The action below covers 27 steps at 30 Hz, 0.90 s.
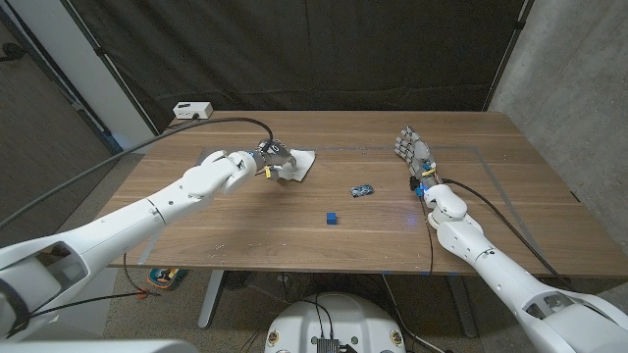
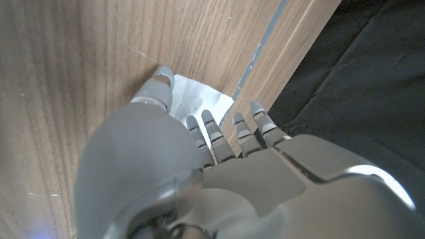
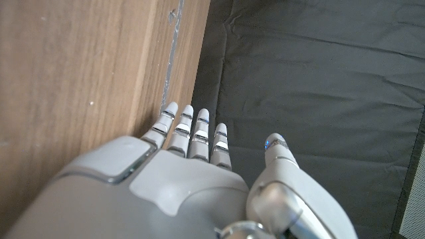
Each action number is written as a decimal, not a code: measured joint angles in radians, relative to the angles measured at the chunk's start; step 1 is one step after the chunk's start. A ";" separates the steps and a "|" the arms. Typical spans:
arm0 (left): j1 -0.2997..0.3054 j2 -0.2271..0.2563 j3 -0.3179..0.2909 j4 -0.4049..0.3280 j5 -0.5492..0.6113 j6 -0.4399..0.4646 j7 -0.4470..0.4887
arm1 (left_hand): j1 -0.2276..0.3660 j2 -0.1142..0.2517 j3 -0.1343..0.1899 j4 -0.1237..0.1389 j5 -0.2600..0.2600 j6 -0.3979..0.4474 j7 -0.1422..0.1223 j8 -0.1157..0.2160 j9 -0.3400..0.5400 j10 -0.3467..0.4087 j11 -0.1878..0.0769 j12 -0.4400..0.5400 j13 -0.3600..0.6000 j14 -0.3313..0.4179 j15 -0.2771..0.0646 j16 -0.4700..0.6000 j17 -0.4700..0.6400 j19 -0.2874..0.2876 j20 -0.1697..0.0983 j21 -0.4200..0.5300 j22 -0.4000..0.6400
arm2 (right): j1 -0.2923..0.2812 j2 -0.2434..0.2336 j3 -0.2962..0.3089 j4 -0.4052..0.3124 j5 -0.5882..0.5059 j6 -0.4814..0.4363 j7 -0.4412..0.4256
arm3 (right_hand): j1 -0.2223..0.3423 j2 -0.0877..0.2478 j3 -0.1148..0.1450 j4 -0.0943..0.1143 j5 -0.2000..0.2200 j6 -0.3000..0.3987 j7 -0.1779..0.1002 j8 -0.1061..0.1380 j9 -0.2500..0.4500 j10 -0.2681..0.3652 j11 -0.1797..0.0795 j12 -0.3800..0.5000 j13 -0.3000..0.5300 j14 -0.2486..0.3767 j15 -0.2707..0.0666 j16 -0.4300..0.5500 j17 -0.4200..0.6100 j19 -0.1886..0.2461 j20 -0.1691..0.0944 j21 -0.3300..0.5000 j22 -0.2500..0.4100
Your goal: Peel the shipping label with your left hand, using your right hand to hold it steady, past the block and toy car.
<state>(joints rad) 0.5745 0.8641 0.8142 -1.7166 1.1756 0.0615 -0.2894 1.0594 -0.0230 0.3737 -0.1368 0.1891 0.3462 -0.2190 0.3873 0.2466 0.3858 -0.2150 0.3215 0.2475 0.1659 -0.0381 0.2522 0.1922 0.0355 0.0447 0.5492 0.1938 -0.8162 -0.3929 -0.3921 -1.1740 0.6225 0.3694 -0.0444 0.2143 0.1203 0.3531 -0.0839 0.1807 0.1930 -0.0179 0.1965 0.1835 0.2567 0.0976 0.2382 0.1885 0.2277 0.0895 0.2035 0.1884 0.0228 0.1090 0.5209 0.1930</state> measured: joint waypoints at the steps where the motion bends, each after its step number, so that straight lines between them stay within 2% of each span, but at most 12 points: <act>1: 0.002 0.000 0.000 0.003 0.000 0.000 0.006 | 0.003 0.003 0.000 0.000 -0.001 0.014 0.001 0.005 -0.003 0.021 0.000 0.003 -0.001 0.012 -0.001 0.000 0.001 0.003 -0.001 0.001 0.000 | 0.000 -0.001 0.000 0.000 -0.001 0.000 -0.001 | 0.000 0.000 0.000 0.000 0.000 0.000 0.000 0.000 0.000 0.000 0.000 0.000 0.000 0.003 0.002 0.000 0.000 0.000 0.000 0.000 0.000; 7: 0.011 -0.002 0.000 0.020 -0.001 -0.001 0.034 | 0.019 0.019 0.005 -0.002 -0.004 0.051 0.001 0.016 -0.012 0.063 -0.003 0.003 -0.012 0.045 0.000 0.000 0.001 0.020 -0.008 0.012 0.000 | 0.003 -0.005 -0.003 -0.002 -0.011 -0.003 -0.009 | -0.004 -0.004 0.000 0.000 0.000 0.000 0.000 0.000 0.000 0.005 -0.005 0.000 0.000 0.004 0.003 0.000 0.000 0.002 0.002 0.000 0.000; 9: 0.012 -0.004 0.000 0.025 -0.003 -0.001 0.040 | 0.037 0.038 0.018 0.002 -0.004 0.051 0.001 0.016 -0.018 0.063 -0.003 -0.009 -0.019 0.048 -0.001 0.000 0.001 0.022 -0.009 0.015 0.000 | 0.003 -0.006 -0.004 -0.005 -0.014 -0.004 -0.011 | -0.004 -0.004 0.000 0.000 0.000 0.000 0.000 0.000 0.000 0.005 -0.005 0.000 0.000 0.009 -0.002 0.000 0.000 0.002 0.002 0.000 0.000; 11: 0.013 -0.007 0.000 0.033 -0.005 -0.001 0.044 | 0.045 0.073 0.036 0.003 -0.003 0.053 0.004 0.016 -0.024 0.072 0.002 -0.016 -0.025 0.054 -0.001 0.000 0.001 0.032 -0.009 0.018 0.000 | 0.003 -0.008 -0.004 -0.008 -0.017 -0.007 -0.013 | -0.004 -0.004 0.000 0.000 0.000 0.000 0.000 0.000 0.000 0.005 -0.005 0.000 0.000 0.009 -0.002 0.000 0.000 0.002 0.002 0.000 0.000; 15: 0.015 -0.010 0.001 0.044 -0.019 0.002 0.058 | 0.075 0.124 0.074 -0.005 0.013 0.103 0.015 0.016 -0.037 0.141 0.002 -0.023 -0.038 0.101 -0.002 0.007 0.001 0.050 -0.017 0.034 0.000 | 0.003 -0.013 -0.007 -0.016 -0.023 -0.013 -0.019 | -0.008 -0.008 -0.003 0.003 0.000 0.005 -0.005 0.000 0.000 0.011 0.000 0.001 0.000 0.014 0.003 0.002 0.000 0.002 0.002 0.000 0.000; 21: 0.024 -0.015 0.002 0.061 -0.041 0.004 0.108 | 0.071 0.157 0.112 0.002 0.032 0.179 0.090 0.052 -0.049 0.293 0.004 -0.024 -0.048 0.194 -0.003 0.014 -0.002 0.087 -0.027 0.065 0.000 | 0.003 -0.019 -0.008 -0.026 -0.030 -0.019 -0.026 | -0.008 -0.008 0.001 0.007 0.000 0.011 0.000 0.000 0.000 0.016 -0.005 0.006 0.000 0.020 -0.002 0.004 0.000 0.007 0.007 0.000 0.000; 24: 0.032 -0.017 0.000 0.069 -0.049 0.011 0.145 | 0.060 0.168 0.128 0.011 0.032 0.278 0.090 0.073 -0.053 0.374 0.004 -0.023 -0.045 0.245 -0.005 0.015 -0.002 0.103 -0.024 0.081 0.002 | 0.003 -0.021 -0.008 -0.030 -0.033 -0.022 -0.030 | -0.017 -0.009 0.001 0.007 0.000 0.011 0.000 0.000 0.000 0.016 -0.005 0.006 0.000 0.020 -0.002 0.004 0.000 0.007 0.007 0.000 0.000; 27: 0.041 -0.017 -0.002 0.075 -0.052 0.020 0.187 | 0.063 0.171 0.152 -0.005 0.031 0.380 0.082 0.094 -0.055 0.455 0.006 0.004 -0.027 0.309 -0.008 0.014 -0.002 0.115 -0.027 0.096 0.001 | 0.003 -0.022 -0.008 -0.033 -0.034 -0.023 -0.032 | -0.017 -0.009 -0.001 0.010 0.000 0.011 0.000 0.000 0.000 0.021 0.000 0.006 0.000 0.020 -0.002 0.004 0.000 0.007 0.007 0.000 0.000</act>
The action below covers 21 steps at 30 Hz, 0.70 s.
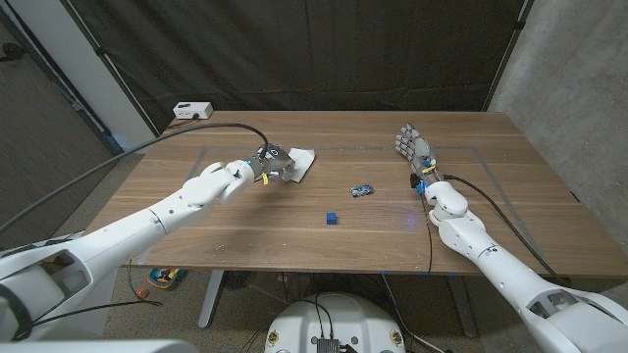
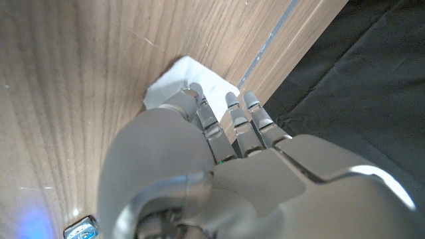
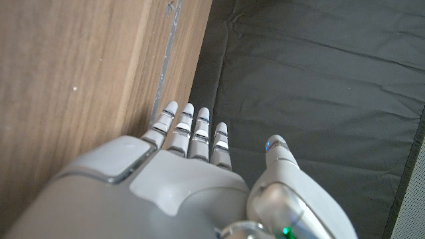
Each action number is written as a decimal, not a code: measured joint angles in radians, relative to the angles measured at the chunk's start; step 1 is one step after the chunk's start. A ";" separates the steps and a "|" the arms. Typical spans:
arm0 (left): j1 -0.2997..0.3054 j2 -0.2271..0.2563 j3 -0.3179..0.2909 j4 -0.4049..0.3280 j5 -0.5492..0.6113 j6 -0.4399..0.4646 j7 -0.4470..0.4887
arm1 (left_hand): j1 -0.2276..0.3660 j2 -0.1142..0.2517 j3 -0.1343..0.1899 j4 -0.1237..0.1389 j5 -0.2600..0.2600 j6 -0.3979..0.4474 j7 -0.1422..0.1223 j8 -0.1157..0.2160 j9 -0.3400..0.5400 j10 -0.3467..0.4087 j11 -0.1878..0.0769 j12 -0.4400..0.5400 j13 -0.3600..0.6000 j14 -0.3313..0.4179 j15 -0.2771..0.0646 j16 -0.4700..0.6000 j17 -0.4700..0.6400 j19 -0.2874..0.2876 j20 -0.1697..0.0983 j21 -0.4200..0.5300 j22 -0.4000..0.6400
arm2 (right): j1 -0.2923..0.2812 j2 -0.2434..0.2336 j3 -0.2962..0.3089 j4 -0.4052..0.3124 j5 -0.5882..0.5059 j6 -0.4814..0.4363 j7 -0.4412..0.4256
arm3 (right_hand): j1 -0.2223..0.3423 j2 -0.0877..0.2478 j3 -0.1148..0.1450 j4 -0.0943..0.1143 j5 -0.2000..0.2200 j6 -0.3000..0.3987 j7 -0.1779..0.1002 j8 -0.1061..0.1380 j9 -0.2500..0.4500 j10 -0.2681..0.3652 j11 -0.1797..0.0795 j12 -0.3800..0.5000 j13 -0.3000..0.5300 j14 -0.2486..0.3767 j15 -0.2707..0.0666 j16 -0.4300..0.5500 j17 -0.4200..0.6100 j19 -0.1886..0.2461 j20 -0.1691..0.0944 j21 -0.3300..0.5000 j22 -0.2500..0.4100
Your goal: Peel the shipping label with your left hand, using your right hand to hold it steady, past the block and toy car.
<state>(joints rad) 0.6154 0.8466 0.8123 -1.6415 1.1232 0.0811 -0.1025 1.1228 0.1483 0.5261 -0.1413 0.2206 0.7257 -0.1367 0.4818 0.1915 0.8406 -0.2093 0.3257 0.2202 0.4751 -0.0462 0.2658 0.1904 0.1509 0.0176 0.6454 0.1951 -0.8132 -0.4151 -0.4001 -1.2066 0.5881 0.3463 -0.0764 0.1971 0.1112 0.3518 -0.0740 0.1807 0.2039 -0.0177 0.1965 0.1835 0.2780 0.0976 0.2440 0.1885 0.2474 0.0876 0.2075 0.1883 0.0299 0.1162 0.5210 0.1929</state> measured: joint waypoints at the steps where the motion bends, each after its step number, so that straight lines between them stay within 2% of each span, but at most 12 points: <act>1: 0.001 0.000 0.000 0.001 0.000 0.004 0.016 | 0.007 -0.002 0.009 -0.004 0.000 0.021 0.000 0.007 -0.001 0.019 0.004 0.007 0.005 0.019 -0.001 -0.005 0.001 0.004 -0.002 0.003 0.000 | 0.000 0.000 0.000 -0.001 0.000 0.000 0.000 | 0.000 0.000 0.000 0.000 0.000 0.000 0.000 0.000 0.000 0.000 0.000 0.000 0.000 0.000 0.000 0.000 0.000 0.000 0.000 0.000 0.000; 3: 0.012 -0.001 -0.002 0.007 0.000 0.017 0.069 | 0.026 -0.018 0.015 -0.015 -0.010 0.060 0.006 0.018 0.000 0.052 0.017 0.033 0.018 0.053 -0.003 -0.008 0.007 0.004 -0.002 0.009 0.000 | -0.002 -0.001 0.000 -0.004 -0.001 -0.001 -0.001 | 0.000 0.000 0.000 0.000 0.000 0.000 0.000 0.000 0.000 0.000 0.000 0.000 0.000 0.000 0.000 0.000 0.000 0.000 0.000 0.000 0.000; 5: 0.024 -0.003 -0.004 0.011 0.000 0.025 0.096 | 0.037 -0.028 0.005 -0.021 -0.018 0.074 0.010 0.020 0.003 0.071 0.018 0.051 0.031 0.071 -0.004 -0.008 0.015 0.012 -0.010 0.014 0.000 | -0.003 -0.001 0.000 -0.006 -0.001 -0.001 -0.002 | 0.000 0.000 0.000 0.000 0.000 0.000 0.000 0.000 0.000 0.000 0.000 0.000 0.000 0.000 0.000 0.000 0.000 0.000 0.000 0.000 0.000; 6: 0.029 -0.004 -0.005 0.012 -0.003 0.030 0.115 | 0.029 -0.028 -0.007 -0.006 -0.021 0.068 0.005 0.013 0.005 0.069 0.017 0.055 0.039 0.074 -0.004 -0.013 0.017 0.016 -0.013 0.018 0.000 | -0.004 -0.001 0.001 -0.008 -0.001 -0.001 -0.002 | 0.000 0.000 0.000 0.000 0.000 0.000 0.000 0.000 0.000 0.000 0.000 0.000 0.000 0.000 0.000 0.000 0.000 0.000 0.000 0.000 0.000; 7: 0.032 -0.004 -0.007 0.012 -0.006 0.032 0.122 | -0.006 -0.026 -0.015 0.018 -0.021 0.039 -0.004 -0.007 0.003 0.050 0.004 0.054 0.046 0.074 -0.004 -0.025 0.017 0.016 -0.015 0.023 0.000 | -0.005 -0.001 0.001 -0.009 0.000 -0.001 -0.003 | 0.000 0.000 0.000 0.000 0.000 0.000 0.000 0.000 0.000 0.000 0.000 0.000 0.000 0.000 0.000 0.000 0.000 0.000 0.000 0.000 0.000; 8: 0.036 -0.005 -0.009 0.012 -0.012 0.035 0.132 | -0.059 -0.020 -0.024 0.054 -0.024 -0.001 -0.010 -0.035 -0.002 0.013 0.007 0.035 0.047 0.064 -0.005 -0.038 0.018 0.010 -0.021 0.024 0.000 | -0.006 -0.001 0.002 -0.010 0.000 -0.001 -0.005 | 0.000 0.000 0.000 0.000 0.000 0.000 0.000 0.000 0.000 0.000 0.000 0.000 0.000 0.000 0.000 0.000 0.000 0.000 0.000 0.000 0.000; 11: 0.041 -0.006 -0.018 0.007 -0.028 0.041 0.141 | -0.218 -0.009 -0.058 0.157 -0.039 -0.080 -0.010 -0.099 -0.006 -0.061 0.035 -0.036 0.017 0.016 -0.002 -0.057 0.023 -0.029 -0.017 0.032 0.001 | -0.008 -0.001 0.003 -0.014 0.000 -0.001 -0.008 | 0.000 0.000 0.000 0.000 0.000 0.000 0.000 0.000 0.000 0.004 0.004 0.000 0.000 0.000 0.000 0.000 0.000 0.000 0.000 -0.003 0.000; 13: 0.042 -0.006 -0.026 -0.007 -0.057 0.050 0.135 | -0.334 -0.021 -0.098 0.230 -0.043 -0.115 -0.008 -0.135 -0.006 -0.092 0.057 -0.070 0.003 -0.019 -0.001 -0.061 0.026 -0.061 -0.012 0.032 0.003 | -0.010 -0.003 0.004 -0.020 0.000 -0.001 -0.011 | -0.003 0.003 0.000 0.000 0.000 0.000 0.000 0.000 0.000 0.004 0.004 0.000 0.000 0.000 0.000 0.000 0.000 0.000 0.000 -0.003 0.000; 14: 0.042 -0.006 -0.026 -0.007 -0.073 0.053 0.121 | -0.380 -0.035 -0.120 0.256 -0.043 -0.135 -0.005 -0.151 -0.006 -0.109 0.064 -0.083 -0.001 -0.038 0.000 -0.066 0.026 -0.078 -0.007 0.032 0.003 | -0.010 -0.003 0.004 -0.020 0.000 -0.001 -0.011 | -0.004 0.004 0.000 0.000 0.000 0.000 0.000 0.000 0.000 0.005 0.005 0.000 0.000 0.000 0.000 0.000 0.000 0.000 0.000 -0.003 0.000; 16: 0.042 -0.002 -0.034 -0.023 -0.077 0.053 0.116 | -0.449 -0.069 -0.158 0.285 -0.036 -0.169 0.003 -0.179 -0.006 -0.144 0.080 -0.106 -0.006 -0.073 0.001 -0.070 0.024 -0.108 0.005 0.021 0.001 | -0.012 -0.005 0.005 -0.024 0.000 -0.002 -0.016 | -0.004 0.004 0.000 0.000 0.000 0.000 0.000 0.000 0.000 0.011 0.000 0.000 0.000 0.000 0.000 0.000 0.000 0.000 0.000 -0.003 0.000; 18: 0.041 0.001 -0.040 -0.035 -0.110 0.058 0.072 | -0.483 -0.100 -0.184 0.291 -0.034 -0.192 0.009 -0.197 -0.006 -0.173 0.090 -0.119 -0.007 -0.099 0.003 -0.076 0.019 -0.125 0.017 0.012 0.000 | -0.016 -0.007 0.006 -0.032 -0.001 -0.003 -0.018 | -0.004 0.004 0.000 0.000 0.000 0.000 0.000 0.000 0.000 0.011 0.000 0.000 0.000 0.004 0.004 0.000 0.000 0.000 0.000 -0.003 0.000; 21: 0.039 0.005 -0.049 -0.052 -0.141 0.061 0.034 | -0.507 -0.119 -0.198 0.294 -0.027 -0.197 0.012 -0.203 -0.003 -0.187 0.097 -0.123 -0.011 -0.118 0.005 -0.077 0.019 -0.145 0.028 0.008 0.000 | -0.020 -0.009 0.007 -0.040 -0.002 -0.003 -0.023 | -0.004 0.004 0.004 0.004 0.000 0.000 0.000 0.000 0.000 0.011 0.000 0.000 0.000 0.008 0.000 0.000 0.000 0.000 0.000 -0.003 0.000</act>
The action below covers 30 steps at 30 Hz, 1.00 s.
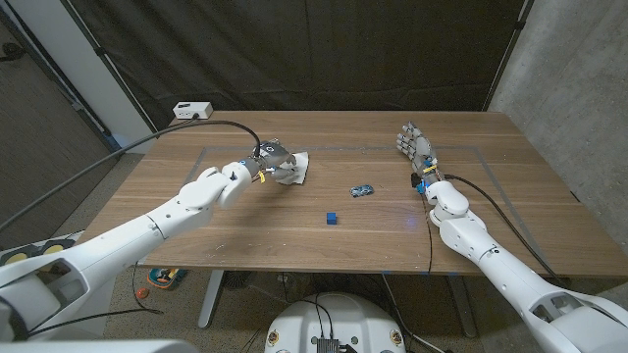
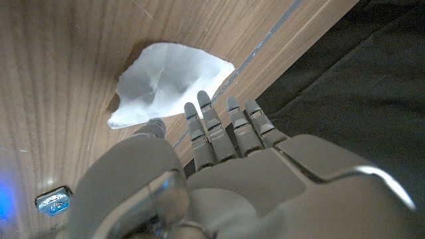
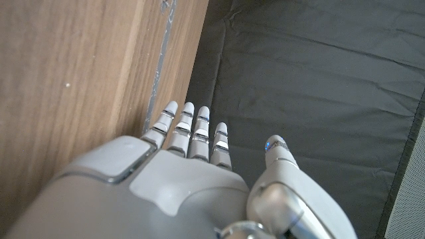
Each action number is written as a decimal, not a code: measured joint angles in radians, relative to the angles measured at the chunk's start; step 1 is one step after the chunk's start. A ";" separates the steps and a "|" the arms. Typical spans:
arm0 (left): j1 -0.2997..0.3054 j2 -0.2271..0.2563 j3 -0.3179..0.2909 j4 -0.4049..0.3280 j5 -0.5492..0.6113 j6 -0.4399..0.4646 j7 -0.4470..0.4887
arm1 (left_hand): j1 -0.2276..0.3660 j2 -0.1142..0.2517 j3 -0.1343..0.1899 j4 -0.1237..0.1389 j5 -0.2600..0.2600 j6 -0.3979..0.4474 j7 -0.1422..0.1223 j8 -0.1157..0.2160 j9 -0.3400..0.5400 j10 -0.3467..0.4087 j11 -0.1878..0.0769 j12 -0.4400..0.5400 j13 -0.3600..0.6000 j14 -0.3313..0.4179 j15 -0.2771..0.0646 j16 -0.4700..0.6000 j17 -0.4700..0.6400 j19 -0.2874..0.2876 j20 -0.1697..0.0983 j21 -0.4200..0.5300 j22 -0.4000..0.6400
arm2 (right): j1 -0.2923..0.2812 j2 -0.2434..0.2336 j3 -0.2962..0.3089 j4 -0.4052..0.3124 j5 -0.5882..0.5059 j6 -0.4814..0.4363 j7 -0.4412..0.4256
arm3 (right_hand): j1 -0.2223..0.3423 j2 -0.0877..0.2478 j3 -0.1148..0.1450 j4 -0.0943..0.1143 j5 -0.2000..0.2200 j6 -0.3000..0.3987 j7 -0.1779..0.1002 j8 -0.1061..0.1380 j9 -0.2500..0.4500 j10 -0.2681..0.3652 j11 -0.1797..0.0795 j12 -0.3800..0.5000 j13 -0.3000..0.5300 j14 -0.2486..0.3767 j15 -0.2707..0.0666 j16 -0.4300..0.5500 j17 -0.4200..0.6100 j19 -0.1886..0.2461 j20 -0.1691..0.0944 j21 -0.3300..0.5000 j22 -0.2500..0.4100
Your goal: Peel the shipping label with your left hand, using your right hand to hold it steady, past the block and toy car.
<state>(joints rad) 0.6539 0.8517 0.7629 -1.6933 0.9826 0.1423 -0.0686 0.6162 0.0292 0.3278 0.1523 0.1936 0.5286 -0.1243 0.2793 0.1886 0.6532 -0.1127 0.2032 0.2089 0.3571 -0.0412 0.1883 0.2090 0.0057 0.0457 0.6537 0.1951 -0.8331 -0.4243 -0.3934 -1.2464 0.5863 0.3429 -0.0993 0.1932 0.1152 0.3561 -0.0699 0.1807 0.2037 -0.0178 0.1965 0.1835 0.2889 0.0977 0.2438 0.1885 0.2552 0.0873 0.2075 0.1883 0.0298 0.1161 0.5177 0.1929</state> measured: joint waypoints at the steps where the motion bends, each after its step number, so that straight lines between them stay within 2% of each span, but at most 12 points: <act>1: -0.001 0.001 -0.004 -0.006 -0.014 0.001 -0.016 | -0.011 -0.011 -0.010 -0.005 0.001 0.006 0.006 0.000 0.000 0.000 0.000 0.000 0.001 0.000 0.000 0.000 0.000 -0.004 0.004 -0.003 0.000 | -0.002 -0.001 0.001 -0.003 0.000 0.000 -0.002 | 0.000 0.000 0.000 0.000 0.000 0.000 0.000 0.000 0.000 0.000 0.000 0.000 0.000 0.001 -0.001 0.000 0.000 0.000 0.000 0.000 0.000; 3: -0.003 0.006 -0.009 -0.020 -0.033 0.002 -0.045 | -0.012 -0.065 -0.034 -0.027 0.015 0.012 0.013 0.000 0.000 0.009 -0.011 0.006 0.005 -0.003 -0.002 0.000 -0.005 -0.013 0.013 -0.006 0.000 | -0.006 -0.002 0.002 -0.009 -0.001 0.000 -0.004 | 0.000 0.000 0.000 0.000 0.000 0.002 0.002 0.000 0.000 0.000 0.000 0.000 0.000 0.001 -0.001 0.000 0.000 0.000 0.000 0.000 0.000; 5: -0.007 0.013 -0.013 -0.038 -0.041 0.003 -0.060 | 0.010 -0.124 -0.056 -0.055 0.028 0.011 0.010 0.000 0.004 0.002 -0.035 0.012 0.011 -0.021 -0.002 0.000 -0.009 -0.021 0.021 -0.011 0.000 | -0.008 -0.002 0.003 -0.013 -0.002 0.000 -0.010 | 0.000 0.000 0.000 0.000 0.000 0.005 0.006 0.000 0.000 0.000 0.000 0.000 0.000 0.001 -0.001 0.000 0.000 0.000 0.000 0.000 0.000; 8: -0.013 0.024 -0.016 -0.060 -0.056 0.004 -0.122 | 0.055 -0.176 -0.070 -0.098 0.045 -0.009 -0.017 -0.017 0.005 -0.020 -0.060 0.012 0.017 -0.051 0.000 -0.004 -0.014 -0.027 0.027 -0.018 0.000 | -0.018 -0.005 0.006 -0.027 -0.003 0.000 -0.018 | 0.000 0.000 0.000 0.000 0.000 0.005 0.005 0.000 0.000 0.000 0.000 0.000 0.000 0.001 -0.001 0.000 0.000 0.000 0.000 0.000 0.000; 10: -0.020 0.032 -0.017 -0.074 -0.057 0.000 -0.154 | 0.082 -0.201 -0.079 -0.124 0.057 -0.043 -0.023 -0.030 0.006 -0.052 -0.065 0.010 0.021 -0.070 0.000 -0.004 -0.014 -0.028 0.036 -0.019 0.000 | -0.022 -0.006 0.008 -0.032 -0.003 0.000 -0.021 | 0.000 0.000 0.000 0.000 0.000 0.005 0.005 0.000 0.000 0.000 0.000 0.000 0.000 0.001 -0.001 0.000 0.000 0.000 0.000 0.000 0.000; 16: -0.039 0.048 -0.016 -0.110 -0.018 -0.005 -0.227 | 0.156 -0.206 -0.098 -0.168 0.081 -0.103 -0.039 -0.055 0.010 -0.122 -0.068 -0.008 0.026 -0.113 0.001 -0.004 -0.011 -0.026 0.042 -0.027 0.000 | -0.033 -0.008 0.010 -0.047 -0.006 0.000 -0.033 | -0.004 0.004 0.000 0.000 0.000 0.005 0.005 0.000 0.000 0.000 0.000 0.000 0.000 0.001 -0.001 0.000 0.000 0.000 0.000 0.000 0.000; 21: -0.053 0.050 -0.004 -0.125 0.039 -0.006 -0.285 | 0.219 -0.187 -0.092 -0.202 0.102 -0.136 -0.051 -0.063 0.014 -0.157 -0.070 -0.008 0.023 -0.133 0.000 -0.002 -0.011 -0.015 0.031 -0.027 0.000 | -0.037 -0.008 0.011 -0.051 -0.010 0.000 -0.040 | -0.004 0.003 -0.004 0.004 0.000 0.005 0.005 0.000 0.000 0.000 0.000 -0.001 0.000 0.005 0.002 0.000 0.000 0.000 0.000 -0.004 0.000; 27: -0.072 0.038 0.014 -0.123 0.039 -0.006 -0.285 | 0.271 -0.164 -0.085 -0.225 0.121 -0.168 -0.058 -0.070 0.019 -0.193 -0.097 -0.008 0.019 -0.154 0.000 -0.002 -0.011 -0.007 0.033 -0.027 0.000 | -0.037 -0.008 0.011 -0.051 -0.017 0.005 -0.050 | -0.015 0.000 -0.005 0.011 0.000 0.005 0.005 0.000 0.000 0.000 0.000 -0.001 0.000 0.008 -0.002 0.000 0.000 0.005 -0.006 -0.004 0.000; 28: -0.074 0.035 0.016 -0.120 0.110 -0.013 -0.359 | 0.280 -0.163 -0.085 -0.225 0.125 -0.168 -0.058 -0.070 0.019 -0.193 -0.097 -0.008 0.016 -0.154 0.000 0.003 -0.011 -0.003 0.029 -0.027 0.000 | -0.039 -0.006 0.011 -0.052 -0.018 0.006 -0.051 | -0.015 0.000 -0.006 0.011 0.000 0.005 0.005 0.000 0.000 0.000 0.000 -0.001 0.000 0.010 -0.003 0.000 0.000 0.005 -0.006 -0.004 0.000; 30: -0.078 0.031 0.021 -0.110 0.110 -0.013 -0.359 | 0.288 -0.155 -0.082 -0.230 0.132 -0.151 -0.070 -0.065 0.019 -0.187 -0.102 -0.006 0.014 -0.153 0.000 0.008 -0.011 0.001 0.025 -0.027 0.000 | -0.039 -0.006 0.011 -0.052 -0.021 0.007 -0.053 | -0.015 0.000 -0.006 0.011 0.000 0.005 0.005 0.000 0.000 0.000 0.000 -0.001 0.000 0.010 -0.003 0.000 0.000 0.005 -0.006 -0.004 0.000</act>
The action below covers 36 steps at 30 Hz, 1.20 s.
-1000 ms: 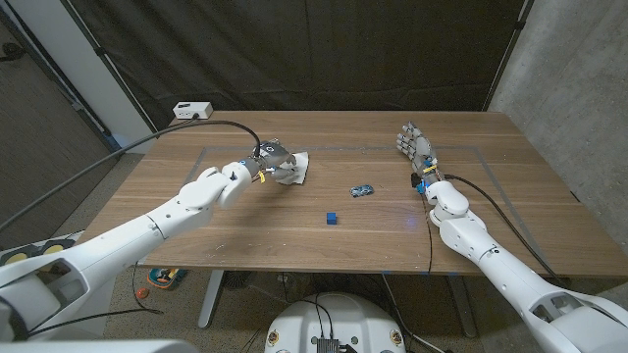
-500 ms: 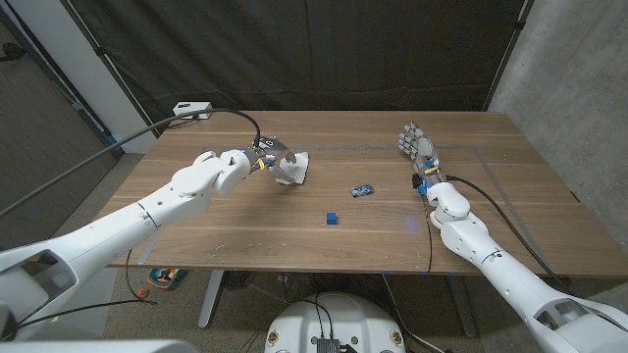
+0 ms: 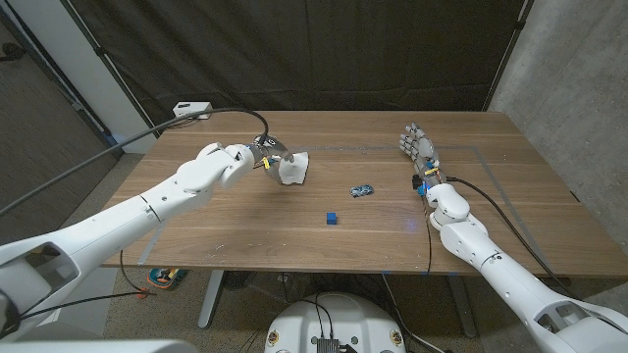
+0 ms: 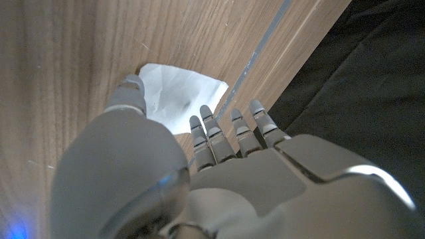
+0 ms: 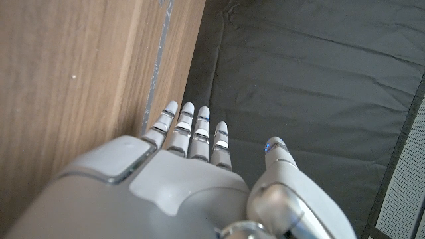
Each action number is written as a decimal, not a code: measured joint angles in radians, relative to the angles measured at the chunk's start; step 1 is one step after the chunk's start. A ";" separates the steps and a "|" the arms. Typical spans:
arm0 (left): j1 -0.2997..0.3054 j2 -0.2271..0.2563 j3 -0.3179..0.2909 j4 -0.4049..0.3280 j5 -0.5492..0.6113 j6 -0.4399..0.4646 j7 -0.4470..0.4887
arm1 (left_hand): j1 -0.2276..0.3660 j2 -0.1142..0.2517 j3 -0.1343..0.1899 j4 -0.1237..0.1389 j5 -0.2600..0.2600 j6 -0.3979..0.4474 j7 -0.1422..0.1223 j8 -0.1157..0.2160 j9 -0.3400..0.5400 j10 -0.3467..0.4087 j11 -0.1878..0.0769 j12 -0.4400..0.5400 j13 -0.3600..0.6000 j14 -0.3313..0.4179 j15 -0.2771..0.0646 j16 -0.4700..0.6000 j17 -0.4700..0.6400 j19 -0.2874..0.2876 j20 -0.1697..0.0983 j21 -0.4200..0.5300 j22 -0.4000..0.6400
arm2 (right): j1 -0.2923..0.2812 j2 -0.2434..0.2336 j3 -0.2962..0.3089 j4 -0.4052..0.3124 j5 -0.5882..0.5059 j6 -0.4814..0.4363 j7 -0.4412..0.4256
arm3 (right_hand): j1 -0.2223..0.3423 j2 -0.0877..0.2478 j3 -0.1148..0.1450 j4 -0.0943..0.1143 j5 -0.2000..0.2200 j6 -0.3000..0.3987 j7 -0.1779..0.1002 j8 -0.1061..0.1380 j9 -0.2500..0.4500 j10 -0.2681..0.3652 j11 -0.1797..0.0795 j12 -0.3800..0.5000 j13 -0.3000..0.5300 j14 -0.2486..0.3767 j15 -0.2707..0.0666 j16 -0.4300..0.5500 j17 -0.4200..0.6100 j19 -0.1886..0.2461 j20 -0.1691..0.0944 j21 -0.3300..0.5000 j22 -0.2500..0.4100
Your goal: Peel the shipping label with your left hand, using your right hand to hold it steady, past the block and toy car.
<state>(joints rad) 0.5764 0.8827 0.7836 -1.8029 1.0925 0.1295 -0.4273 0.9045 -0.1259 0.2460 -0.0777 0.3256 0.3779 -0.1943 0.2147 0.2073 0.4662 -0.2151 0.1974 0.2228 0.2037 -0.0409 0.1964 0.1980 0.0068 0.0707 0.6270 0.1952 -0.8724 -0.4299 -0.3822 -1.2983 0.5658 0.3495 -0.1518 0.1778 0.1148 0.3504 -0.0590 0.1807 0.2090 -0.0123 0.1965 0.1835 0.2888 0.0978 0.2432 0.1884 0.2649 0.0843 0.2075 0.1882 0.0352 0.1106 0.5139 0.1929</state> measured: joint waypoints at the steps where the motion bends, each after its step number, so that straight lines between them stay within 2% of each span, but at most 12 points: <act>1: 0.000 -0.001 0.001 0.003 0.020 -0.010 -0.003 | 0.007 0.000 -0.003 -0.003 0.000 0.011 -0.002 0.006 0.000 0.004 -0.003 0.003 0.000 0.000 0.000 0.000 0.000 0.003 -0.003 0.000 0.000 | 0.000 0.000 0.000 0.000 -0.001 0.000 -0.001 | 0.000 0.000 0.000 0.000 0.000 0.000 0.000 0.000 0.000 0.000 0.000 0.000 0.000 0.000 0.000 0.000 0.000 0.000 0.000 0.000 0.000; 5: 0.000 -0.008 0.005 0.026 0.023 -0.014 0.002 | 0.011 0.004 -0.003 -0.003 0.004 0.024 -0.008 0.011 0.000 0.016 -0.001 0.003 0.000 0.009 0.002 0.008 0.000 0.007 -0.007 0.000 0.000 | 0.000 0.000 0.000 0.000 -0.005 0.000 -0.002 | 0.000 0.000 0.000 0.000 0.000 0.000 0.000 0.000 0.000 0.000 0.000 0.000 0.000 0.000 0.000 0.000 0.000 0.000 0.000 0.000 0.000; 6: 0.000 -0.009 0.005 0.029 0.033 -0.029 0.039 | 0.012 0.005 -0.003 -0.003 0.004 0.026 -0.006 0.015 0.000 0.018 -0.003 0.003 0.000 0.009 0.002 0.008 0.000 0.007 -0.007 0.000 0.000 | 0.002 0.000 -0.001 0.000 -0.005 0.000 -0.002 | -0.004 -0.004 0.000 0.000 0.000 0.000 0.000 0.000 0.000 0.000 0.000 0.000 0.000 0.000 0.000 0.000 0.000 0.000 0.000 0.000 0.000; 14: 0.009 -0.020 0.009 0.066 0.036 -0.052 0.116 | 0.022 0.015 -0.007 -0.007 0.007 0.082 -0.018 0.033 0.005 0.064 -0.003 0.018 -0.005 0.034 -0.002 0.022 0.005 0.024 -0.023 0.000 0.000 | 0.006 -0.002 -0.003 0.003 -0.012 0.000 -0.004 | -0.008 -0.008 -0.003 0.003 0.000 0.005 -0.005 0.000 0.000 0.000 0.000 0.000 0.000 0.000 0.000 0.000 0.000 0.000 0.000 0.000 0.000; 16: 0.010 -0.024 0.011 0.073 0.035 -0.058 0.136 | 0.031 0.024 -0.007 -0.007 0.007 0.082 -0.018 0.033 0.005 0.064 -0.003 0.018 -0.005 0.034 -0.002 0.023 0.005 0.025 -0.025 0.000 0.000 | 0.008 -0.002 -0.005 0.007 -0.015 -0.002 -0.006 | -0.009 -0.009 -0.003 0.003 0.000 0.005 -0.005 0.000 0.000 0.000 0.000 0.000 0.000 0.000 0.000 0.000 0.000 0.000 0.000 -0.004 0.000; 19: 0.009 -0.032 0.016 0.090 0.026 -0.063 0.144 | 0.042 0.064 0.001 0.001 0.008 0.071 -0.020 0.033 0.004 0.064 -0.003 0.018 -0.008 0.034 -0.002 0.023 0.009 0.025 -0.024 0.000 0.002 | 0.011 -0.003 -0.006 0.009 -0.020 -0.003 -0.010 | -0.009 -0.009 -0.003 0.003 0.000 0.005 -0.005 0.000 0.000 0.000 0.000 0.000 0.000 0.000 0.000 0.000 0.000 0.000 0.000 -0.004 0.000; 23: 0.002 -0.044 0.025 0.111 0.014 -0.066 0.133 | 0.069 0.102 0.020 -0.003 0.007 0.064 -0.018 0.028 0.002 0.064 -0.003 0.011 -0.013 0.052 0.003 0.023 0.008 0.036 -0.026 0.000 0.003 | 0.013 -0.003 -0.008 0.010 -0.030 -0.004 -0.019 | -0.009 -0.009 -0.006 0.005 0.000 0.005 -0.005 0.000 0.000 0.000 0.000 0.000 0.000 0.000 0.000 0.000 0.000 0.004 0.004 -0.004 0.000; 27: -0.002 -0.053 0.033 0.133 0.000 -0.066 0.119 | 0.102 0.135 0.035 -0.018 -0.040 0.151 -0.012 0.051 -0.007 0.160 -0.005 0.024 -0.018 0.108 0.000 0.033 0.002 0.060 -0.040 0.010 0.001 | 0.015 -0.005 -0.009 0.010 -0.038 -0.008 -0.028 | -0.009 -0.009 -0.006 0.005 0.000 0.005 -0.005 0.000 0.000 0.004 -0.004 0.000 0.000 0.000 0.000 0.000 0.000 0.004 0.004 -0.004 0.000; 31: -0.003 -0.057 0.037 0.147 -0.017 -0.066 0.126 | 0.141 0.174 0.057 -0.040 -0.080 0.180 0.005 0.085 -0.008 0.247 -0.004 0.026 -0.023 0.157 -0.001 0.033 -0.002 0.082 -0.062 0.022 0.000 | 0.017 -0.008 -0.011 0.004 -0.046 -0.015 -0.035 | -0.013 -0.013 -0.006 0.005 0.000 0.005 -0.005 0.000 0.000 0.004 -0.004 0.000 0.000 0.000 0.000 0.000 0.000 0.004 0.004 -0.004 0.000; 34: -0.002 -0.059 0.038 0.156 -0.023 -0.066 0.133 | 0.181 0.209 0.090 -0.057 -0.121 0.190 0.003 0.105 -0.011 0.314 -0.004 0.022 -0.031 0.200 -0.002 0.033 -0.003 0.100 -0.070 0.031 0.000 | 0.018 -0.008 -0.012 0.003 -0.050 -0.018 -0.038 | -0.015 -0.011 -0.006 0.005 0.000 0.005 -0.005 0.000 0.000 0.004 -0.004 0.000 0.000 0.000 0.000 0.000 0.000 0.004 0.004 -0.004 0.000; 36: -0.001 -0.059 0.038 0.162 -0.033 -0.064 0.152 | 0.211 0.222 0.114 -0.068 -0.137 0.210 0.003 0.119 -0.014 0.346 0.014 0.021 -0.031 0.233 -0.004 0.033 -0.003 0.111 -0.076 0.039 0.000 | 0.020 -0.010 -0.014 0.000 -0.053 -0.022 -0.042 | -0.017 -0.009 -0.006 0.005 0.000 0.005 -0.005 0.000 0.000 0.004 -0.004 0.000 0.000 0.000 0.000 0.000 0.000 0.004 0.004 -0.004 0.000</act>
<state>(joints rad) 0.5756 0.8236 0.8219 -1.6408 1.0594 0.0654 -0.2750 1.1160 0.0962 0.3596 -0.1453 0.1889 0.5874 -0.1912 0.3333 0.1938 0.8121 -0.2009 0.2186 0.1916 0.4366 -0.0449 0.2294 0.1950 0.1175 -0.0051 0.6665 0.1952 -0.8525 -0.4400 -0.3959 -1.2982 0.5127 0.3276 -0.1934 0.1606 0.1056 0.3448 -0.0535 0.1807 0.2143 -0.0178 0.1965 0.1835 0.2927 0.0938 0.2431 0.1885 0.2648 0.0843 0.2074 0.1882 0.0388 0.1143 0.5102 0.1929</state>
